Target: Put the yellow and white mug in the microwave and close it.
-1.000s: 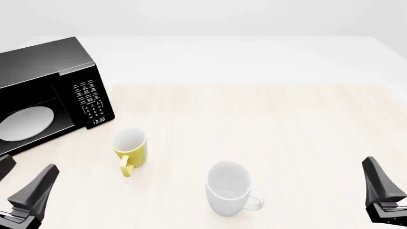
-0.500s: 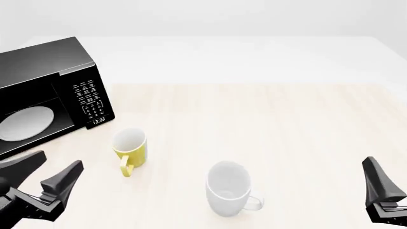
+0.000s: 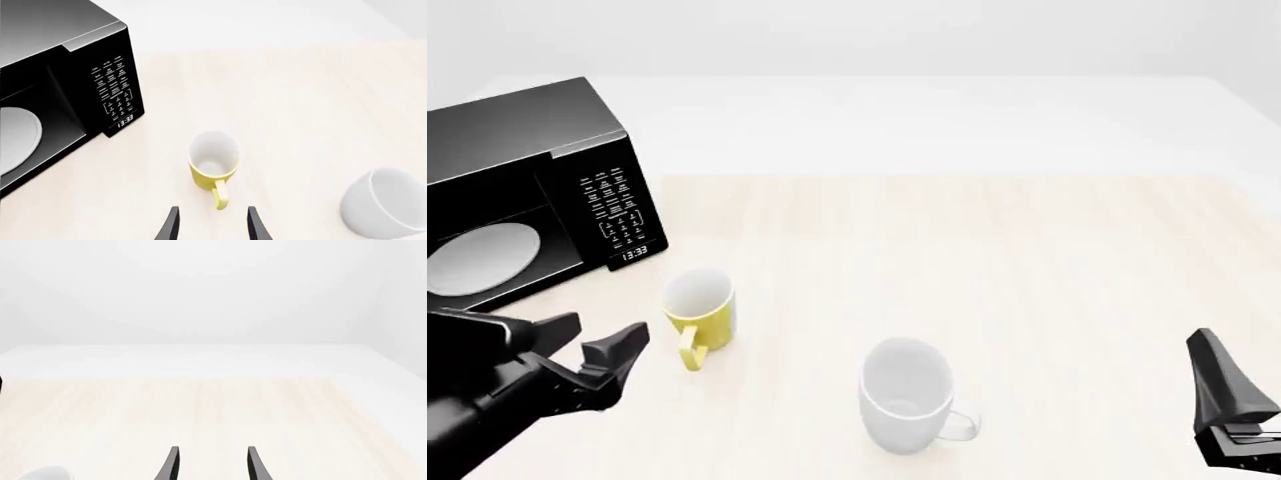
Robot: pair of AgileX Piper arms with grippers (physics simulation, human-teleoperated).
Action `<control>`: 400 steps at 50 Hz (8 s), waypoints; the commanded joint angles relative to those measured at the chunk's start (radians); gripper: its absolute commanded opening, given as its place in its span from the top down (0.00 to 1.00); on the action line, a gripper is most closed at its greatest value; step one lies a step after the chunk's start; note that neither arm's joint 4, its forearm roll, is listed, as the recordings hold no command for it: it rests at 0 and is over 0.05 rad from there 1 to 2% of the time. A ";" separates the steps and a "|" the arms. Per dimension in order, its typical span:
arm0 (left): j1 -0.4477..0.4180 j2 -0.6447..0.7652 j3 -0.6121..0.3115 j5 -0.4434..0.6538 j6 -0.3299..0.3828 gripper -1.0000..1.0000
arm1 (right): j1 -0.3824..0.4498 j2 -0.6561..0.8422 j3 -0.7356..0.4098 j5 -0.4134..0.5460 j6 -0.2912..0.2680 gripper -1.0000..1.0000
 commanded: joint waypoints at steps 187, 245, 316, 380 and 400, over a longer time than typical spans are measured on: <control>0.193 0.297 0.073 -0.343 0.014 1.00 | 0.000 0.000 0.000 0.000 0.000 0.00; 0.523 0.391 0.026 -0.424 0.002 1.00 | 0.000 0.000 0.000 0.000 0.000 0.00; 0.686 0.747 -0.141 -0.593 0.009 1.00 | 0.000 0.000 0.000 0.000 0.000 0.00; 0.704 0.850 -0.236 -0.607 -0.004 1.00 | 0.000 0.000 0.000 0.000 0.000 0.00; 0.748 0.841 -0.290 -0.585 -0.003 1.00 | 0.000 0.000 0.000 0.000 0.000 0.00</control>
